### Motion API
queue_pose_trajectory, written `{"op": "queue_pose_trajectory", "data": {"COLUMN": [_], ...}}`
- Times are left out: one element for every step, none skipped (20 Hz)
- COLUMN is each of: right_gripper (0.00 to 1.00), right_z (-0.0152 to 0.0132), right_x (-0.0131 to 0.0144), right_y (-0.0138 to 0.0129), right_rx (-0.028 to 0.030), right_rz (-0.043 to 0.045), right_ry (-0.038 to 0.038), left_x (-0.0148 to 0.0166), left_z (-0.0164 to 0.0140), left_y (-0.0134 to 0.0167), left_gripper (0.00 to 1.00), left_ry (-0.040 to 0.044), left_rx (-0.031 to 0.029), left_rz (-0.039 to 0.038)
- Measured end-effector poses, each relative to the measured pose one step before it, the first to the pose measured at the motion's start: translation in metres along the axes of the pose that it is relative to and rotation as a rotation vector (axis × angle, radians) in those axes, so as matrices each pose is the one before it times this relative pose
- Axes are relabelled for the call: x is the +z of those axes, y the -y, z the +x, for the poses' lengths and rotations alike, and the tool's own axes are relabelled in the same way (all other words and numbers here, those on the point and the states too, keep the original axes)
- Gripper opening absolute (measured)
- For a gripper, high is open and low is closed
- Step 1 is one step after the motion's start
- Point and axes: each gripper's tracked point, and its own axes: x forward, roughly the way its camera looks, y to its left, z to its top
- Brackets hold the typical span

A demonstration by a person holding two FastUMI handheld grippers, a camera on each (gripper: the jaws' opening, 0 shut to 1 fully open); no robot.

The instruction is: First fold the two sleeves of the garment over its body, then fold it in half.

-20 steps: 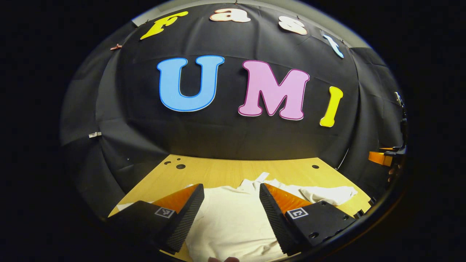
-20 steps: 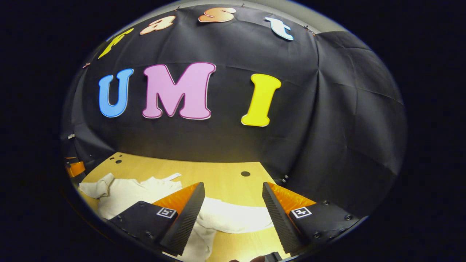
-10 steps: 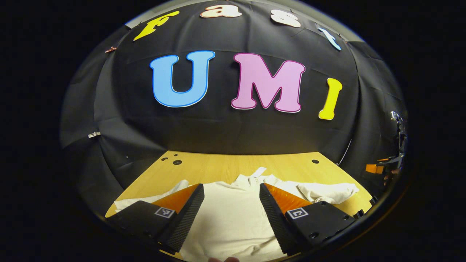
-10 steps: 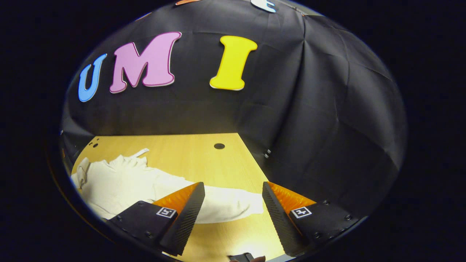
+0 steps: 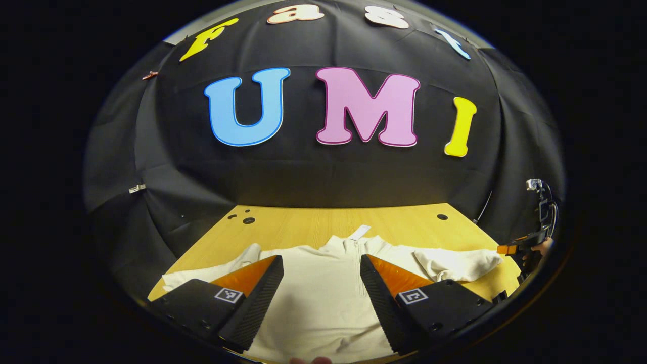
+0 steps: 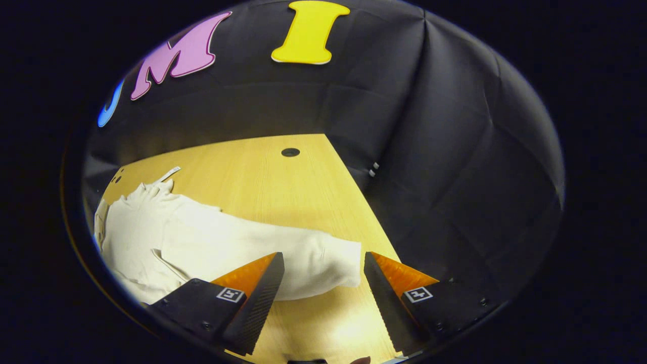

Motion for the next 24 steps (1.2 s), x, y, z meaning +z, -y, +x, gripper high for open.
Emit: {"op": "queue_pose_trajectory", "data": {"right_gripper": [0.97, 0.98, 0.98, 0.98, 0.98, 0.98, 0.98, 0.98, 0.98, 0.98, 0.96, 0.95, 0.91, 0.88, 0.64, 0.4, 0.16, 0.13, 0.12, 0.12, 0.12, 0.12, 0.12, 0.12], "right_z": [0.0084, 0.00843, 0.00747, 0.00624, 0.00658, 0.00626, 0.00573, 0.00375, 0.00015, 0.00202, 0.00055, 0.0001, -0.00187, 0.00268, -0.0004, 0.00104, -0.00358, -0.00577, -0.00483, -0.00775, -0.00889, -0.00851, -0.0098, -0.00689], "right_x": [-0.00789, -0.0063, -0.0065, -0.00475, -0.004, -0.00372, -0.00391, -0.00304, 0.0018, -0.00039, -0.00105, -0.00042, 0.00094, -0.00233, -0.0011, 0.00082, -0.0014, -0.00153, 0.0022, 0.00233, 0.00243, 0.00302, 0.00273, 0.00124], "right_y": [0.00055, 0.00129, 0.0007, 0.00128, 0.00221, 0.00122, 0.00175, 0.00043, -0.00262, -0.00097, -0.00159, 0.00005, 0.00074, -0.00063, -0.00128, -0.001, -0.00241, -0.00158, -0.00132, -0.00303, -0.00375, -0.00534, -0.00457, -0.00225], "right_rx": [0.00673, 0.00455, 0.00487, 0.00311, 0.00055, 0.00054, 0.00253, 0.0063, 0.01965, 0.00881, 0.01663, 0.0098, -0.00325, 0.00957, 0.01145, -0.00494, -0.00303, -0.00533, -0.00739, -0.00374, -0.00298, 0.00705, -0.00019, -0.00314], "right_rz": [-0.00416, -0.0052, -0.00417, -0.00476, -0.00162, 0.00122, 0.00537, 0.00462, 0.01847, 0.01509, 0.01752, 0.03049, 0.00916, -0.00606, -0.0033, 0.00298, -0.01004, -0.01811, -0.01622, -0.0043, 0.00654, 0.01159, 0.01365, 0.01122], "right_ry": [-0.02571, -0.02496, -0.01913, -0.01834, -0.01749, -0.01782, -0.0134, -0.01532, 0.00194, -0.00214, -0.00644, -0.0071, 0.00125, -0.00567, -0.00019, 0.0005, -0.0022, 0.00034, 0.01591, 0.0152, 0.01737, 0.01638, 0.01237, 0.01647], "left_x": [-0.00086, -0.00198, -0.00115, -0.00224, -0.00035, -0.00137, -0.00044, -0.00247, -0.00061, -0.00108, -0.00004, -0.00205, -0.00055, -0.00157, 0.0008, 0.00018, 0.00164, -0.00058, 0.00052, 0.00038, 0.00115, -0.00015, 0.00099, -0.00026], "left_z": [-0.00014, -0.00081, -0.00159, -0.00176, -0.00122, -0.00159, -0.00107, -0.00098, -0.00164, -0.00155, -0.00119, -0.00048, -0.00121, -0.00024, 0.00007, -0.001, -0.00079, -0.00067, -0.00051, -0.00053, -0.0006, -0.00002, 0.00075, 0.00107], "left_y": [0.0017, 0.0008, 0.00076, 0.00132, 0.00153, -0.00043, -0.00064, -0.00124, -0.00106, -0.00215, -0.00124, -0.00226, -0.00213, -0.00211, -0.00128, -0.00199, -0.00333, -0.00388, -0.00475, -0.0063, -0.00577, -0.00411, -0.00456, -0.00558], "left_gripper": [0.96, 0.96, 0.96, 0.96, 0.96, 0.96, 0.96, 0.96, 0.96, 0.96, 0.96, 0.95, 0.96, 0.95, 0.95, 0.95, 0.95, 0.95, 0.95, 0.95, 0.95, 0.95, 0.95, 0.95], "left_ry": [-0.00573, -0.00614, -0.00686, -0.00284, -0.00202, -0.00126, -0.00353, -0.00326, -0.00203, -0.00108, -0.00105, -0.00201, -0.0028, -0.00068, 0.00275, 0.00365, 0.00346, 0.0004, -0.00021, 0.00128, 0.00281, 0.00477, 0.00469, 0.00359], "left_rx": [0.00891, 0.00998, 0.00981, 0.00889, 0.00639, 0.00696, 0.00886, 0.00975, 0.00841, 0.00744, 0.00573, 0.00533, 0.00351, 0.00096, -0.00355, -0.00303, -0.002, -0.00298, -0.00088, -0.00048, -0.00272, -0.00784, -0.00882, -0.00864], "left_rz": [-0.00218, -0.0008, 0.0007, 0.00151, 0.00095, 0.00033, 0.00089, -0.00028, -0.00243, -0.00336, -0.0041, -0.00462, -0.00501, -0.00663, -0.00788, -0.00646, -0.00596, -0.00525, -0.00312, -0.00128, -0.00061, 0.00072, 0.00214, 0.00272]}}
